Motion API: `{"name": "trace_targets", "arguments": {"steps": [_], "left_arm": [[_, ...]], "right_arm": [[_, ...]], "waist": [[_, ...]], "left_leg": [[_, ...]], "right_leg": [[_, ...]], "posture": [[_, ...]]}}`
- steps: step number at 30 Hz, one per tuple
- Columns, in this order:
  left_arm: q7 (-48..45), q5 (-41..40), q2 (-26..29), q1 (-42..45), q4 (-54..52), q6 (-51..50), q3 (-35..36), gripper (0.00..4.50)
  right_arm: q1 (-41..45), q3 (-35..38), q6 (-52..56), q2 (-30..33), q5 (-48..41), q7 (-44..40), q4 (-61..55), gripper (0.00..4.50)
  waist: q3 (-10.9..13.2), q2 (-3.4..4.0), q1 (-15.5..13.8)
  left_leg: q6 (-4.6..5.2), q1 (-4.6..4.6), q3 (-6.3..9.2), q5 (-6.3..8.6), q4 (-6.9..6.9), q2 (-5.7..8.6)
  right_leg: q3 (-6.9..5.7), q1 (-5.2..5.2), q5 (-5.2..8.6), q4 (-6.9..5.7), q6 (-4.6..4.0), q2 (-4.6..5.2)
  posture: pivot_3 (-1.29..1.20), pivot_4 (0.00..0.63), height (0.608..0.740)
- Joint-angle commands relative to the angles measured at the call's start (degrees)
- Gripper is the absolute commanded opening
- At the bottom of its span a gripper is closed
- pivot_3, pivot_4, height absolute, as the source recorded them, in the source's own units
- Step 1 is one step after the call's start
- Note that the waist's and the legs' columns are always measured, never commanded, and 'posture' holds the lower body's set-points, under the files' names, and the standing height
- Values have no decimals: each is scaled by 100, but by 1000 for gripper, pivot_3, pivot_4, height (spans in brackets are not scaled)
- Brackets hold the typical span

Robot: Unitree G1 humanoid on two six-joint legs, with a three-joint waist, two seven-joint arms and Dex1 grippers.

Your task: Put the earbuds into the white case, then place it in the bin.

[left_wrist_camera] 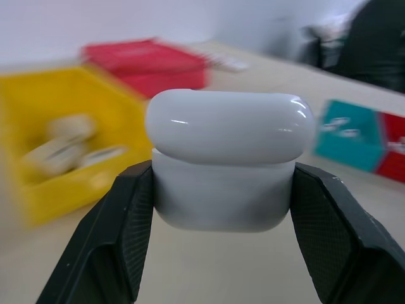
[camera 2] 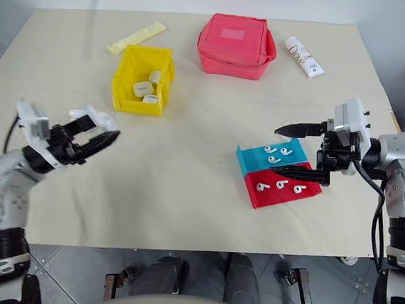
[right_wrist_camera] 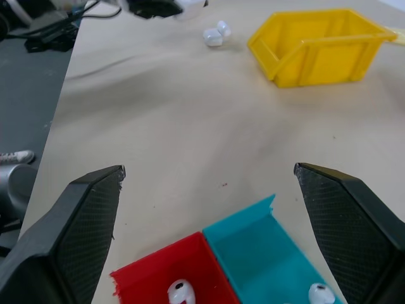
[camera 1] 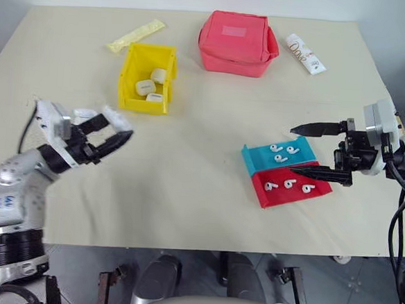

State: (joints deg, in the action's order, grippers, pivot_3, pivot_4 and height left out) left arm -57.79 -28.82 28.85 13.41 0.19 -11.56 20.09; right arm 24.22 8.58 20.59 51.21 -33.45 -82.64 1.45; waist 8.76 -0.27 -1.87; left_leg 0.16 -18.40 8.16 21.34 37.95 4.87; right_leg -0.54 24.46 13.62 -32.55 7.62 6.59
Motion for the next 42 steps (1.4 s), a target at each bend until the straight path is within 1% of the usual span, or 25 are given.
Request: {"name": "trace_targets", "arguments": {"steps": [1, 4, 6, 10, 12, 18, 21, 24, 29, 32, 35, 38, 41, 42], "left_arm": [[-120, 116, -232, 207, 96, 597, -389, 2798], [-257, 224, -601, 384, 436, 1119, -771, 2798], [-504, 280, -781, 438, 625, 1511, -1019, 2798], [-746, 309, -1166, 556, 896, 1936, -1461, 2798], [-877, 294, -1247, 609, 994, 2079, -1587, 2798], [-1262, 124, -1444, 793, 1057, 2219, -1882, 2798], [-1388, 54, -1446, 754, 931, 2190, -1964, 2798], [-1363, -14, -1449, 670, 736, 2054, -2011, 2798], [-1306, -41, -1435, 570, 554, 1992, -2063, 2798], [-1261, -33, -1424, 467, 378, 1945, -2107, 2798], [-1170, -8, -1434, 318, 138, 1882, -2170, 2798], [-1074, 40, -1467, 211, 13, 1892, -2234, 2798], [-928, 54, -1506, 99, -120, 1883, -2291, 2798], [-892, 54, -1516, 53, -167, 1888, -2315, 2798]], "right_arm": [[-334, 422, 324, 158, -176, 390, -509, 4500], [-826, 720, 649, 206, -163, 885, -894, 4500], [-1203, 944, 798, 241, -198, 1063, -1151, 4500], [-2208, 1618, 988, 276, -149, 1392, -1700, 4500], [-2687, 1966, 1059, 242, -144, 1497, -1862, 4500], [-4612, 3416, 1110, -258, -289, 1556, -2572, 4500], [-5239, 3854, 1194, -471, -390, 1653, -2944, 4500], [-5614, 4123, 1321, -608, -537, 1776, -3265, 4500], [-5798, 4230, 1525, -601, -706, 1994, -3561, 4500], [-5684, 4107, 1803, -391, -807, 2233, -3818, 4500], [-5281, 3759, 2135, 13, -781, 2601, -4065, 4500], [-4774, 3349, 2326, 403, -779, 2781, -4066, 4500], [-4214, 2782, 2589, 921, -754, 2833, -3933, 4500], [-4024, 2589, 2630, 1093, -727, 2810, -3874, 4077]], "waist": [[0, -1, -13], [-2, 1, -56], [-3, 0, -94], [-3, -2, -145], [-4, -4, -145], [-5, -4, -233], [-6, -5, -243], [-7, -4, -233], [-8, -4, -241], [-7, -4, -251], [-11, 0, -248], [-13, -3, -252], [-12, -1, -264], [-12, -2, -272]], "left_leg": [[2, 0, 0, 1, 2, 1], [8, 0, -5, 2, 5, 6], [10, 0, -8, 3, 6, 8], [15, -3, -12, 3, 11, 10], [19, -1, -19, 4, 17, 14], [30, 5, -37, 8, 13, 15], [38, 9, -57, 12, 13, 14], [49, 19, -82, 21, 12, 8], [52, 19, -88, 23, 12, 6], [53, 15, -88, 23, 11, 7], [59, 16, -94, 23, 12, 11], [59, 16, -96, 23, 12, 7], [59, 13, -96, 23, 12, 8], [60, 13, -95, 23, 13, 9]], "right_leg": [[1, -1, 0, 1, 1, 0], [5, -2, -4, -1, 6, 1], [8, -1, -5, -1, 9, 0], [10, -2, -8, 6, 14, 0], [17, -4, -10, 15, 17, 0], [35, -6, -14, 22, 24, -4], [54, -6, -20, 25, 35, -7], [79, -7, -22, 26, 39, -15], [85, -7, -26, 39, 46, -17], [84, -8, -31, 48, 52, -16], [90, -10, -36, 55, 55, -13], [88, -10, -37, 56, 54, -16], [87, -9, -37, 59, 54, -14], [86, -9, -38, 59, 54, -14]], "posture": [[0, 150, 740], [0, 150, 740], [0, 150, 740], [0, 150, 740], [0, 150, 740], [0, 150, 740], [0, 150, 740], [0, 150, 740], [0, 150, 740], [0, 150, 740], [0, 150, 740], [0, 150, 740], [0, 150, 740], [0, 150, 740]]}}
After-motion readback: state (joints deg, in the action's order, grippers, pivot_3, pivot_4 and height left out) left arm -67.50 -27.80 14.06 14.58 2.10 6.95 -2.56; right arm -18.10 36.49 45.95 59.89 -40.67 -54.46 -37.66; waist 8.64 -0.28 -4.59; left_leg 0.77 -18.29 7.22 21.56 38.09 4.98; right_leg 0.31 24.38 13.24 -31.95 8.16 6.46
